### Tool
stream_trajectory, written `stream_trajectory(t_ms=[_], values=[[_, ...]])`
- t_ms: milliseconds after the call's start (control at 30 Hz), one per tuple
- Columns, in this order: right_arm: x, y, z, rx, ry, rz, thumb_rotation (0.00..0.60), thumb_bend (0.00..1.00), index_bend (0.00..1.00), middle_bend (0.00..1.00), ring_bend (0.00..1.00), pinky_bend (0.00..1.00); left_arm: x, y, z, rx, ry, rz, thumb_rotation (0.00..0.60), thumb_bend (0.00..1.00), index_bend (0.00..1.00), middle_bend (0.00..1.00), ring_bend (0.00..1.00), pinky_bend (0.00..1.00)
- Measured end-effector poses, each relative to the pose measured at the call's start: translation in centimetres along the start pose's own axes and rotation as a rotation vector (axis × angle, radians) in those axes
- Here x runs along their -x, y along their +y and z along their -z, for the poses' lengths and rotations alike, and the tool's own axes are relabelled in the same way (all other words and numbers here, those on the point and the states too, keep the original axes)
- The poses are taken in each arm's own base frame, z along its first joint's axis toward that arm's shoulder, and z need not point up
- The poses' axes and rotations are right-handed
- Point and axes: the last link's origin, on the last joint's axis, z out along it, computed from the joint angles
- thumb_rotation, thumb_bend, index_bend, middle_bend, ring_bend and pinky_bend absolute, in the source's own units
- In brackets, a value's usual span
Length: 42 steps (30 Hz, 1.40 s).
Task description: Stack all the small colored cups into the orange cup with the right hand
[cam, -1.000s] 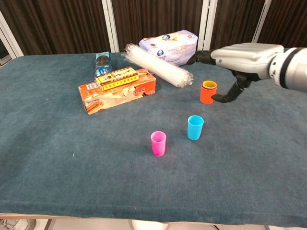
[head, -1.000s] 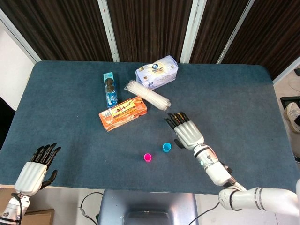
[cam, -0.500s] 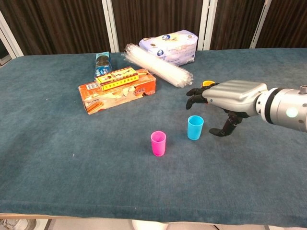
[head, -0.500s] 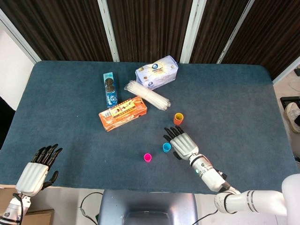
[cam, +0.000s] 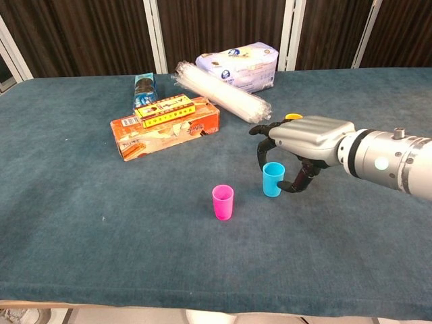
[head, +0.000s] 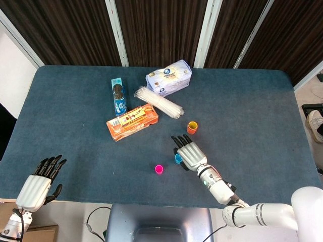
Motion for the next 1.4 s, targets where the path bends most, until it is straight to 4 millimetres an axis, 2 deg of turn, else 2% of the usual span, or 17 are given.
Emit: stream_trajectory(t_ms=[67,233,367,500,600,733,900,1100,1400], values=[[-0.1,0.0,0.0,0.003,0.007,-0.002,0.6,0.49,0.6,0.05,0.0,0.0,0.0,0.0,0.0,-0.001,0.001,0.0,0.6,0.44,0.0,0.0,0.0,0.1],[-1.3,0.4,0.0,0.03,0.066,-0.038,0.6,0.49,0.61,0.06,0.0,0.0,-0.1,-0.1,0.0,-0.003,0.002,0.001,0.6,0.44,0.0,0.0,0.0,0.1],[-3.7,1.5,-0.2,0.081,0.172,-0.078,0.6,0.49,0.6,0.07,0.0,0.0,0.0,-0.1,0.0,-0.004,0.0,-0.001,0.6,0.44,0.0,0.0,0.0,0.1],[-6.5,3.3,-1.2,0.17,0.284,-0.087,0.6,0.49,0.6,0.08,0.0,0.0,0.1,0.0,-0.1,-0.004,-0.001,-0.003,0.6,0.44,0.0,0.0,0.0,0.1],[-7.3,4.2,-1.9,0.219,0.306,-0.078,0.6,0.49,0.6,0.08,0.0,0.0,0.1,0.0,-0.1,-0.004,-0.002,-0.003,0.6,0.44,0.0,0.0,0.0,0.1],[-7.5,5.1,-2.8,0.274,0.299,-0.069,0.6,0.49,0.61,0.1,0.0,0.0,0.2,0.0,-0.2,-0.008,-0.01,-0.004,0.6,0.44,0.0,0.0,0.0,0.1],[-6.8,6.7,-4.5,0.375,0.247,-0.058,0.6,0.49,0.61,0.1,0.0,0.0,0.2,-0.3,-0.4,-0.017,-0.013,-0.001,0.6,0.44,0.0,0.0,0.0,0.1],[-6.1,6.5,-5.9,0.393,0.212,-0.047,0.6,0.49,0.61,0.1,0.0,0.0,0.2,-0.3,-0.5,-0.02,-0.014,-0.002,0.6,0.44,0.0,0.0,0.0,0.1],[-4.9,6.4,-6.3,0.395,0.173,-0.033,0.6,0.49,0.57,0.1,0.0,0.0,0.2,-0.4,-0.5,-0.022,-0.013,0.0,0.6,0.44,0.0,0.0,0.0,0.1]])
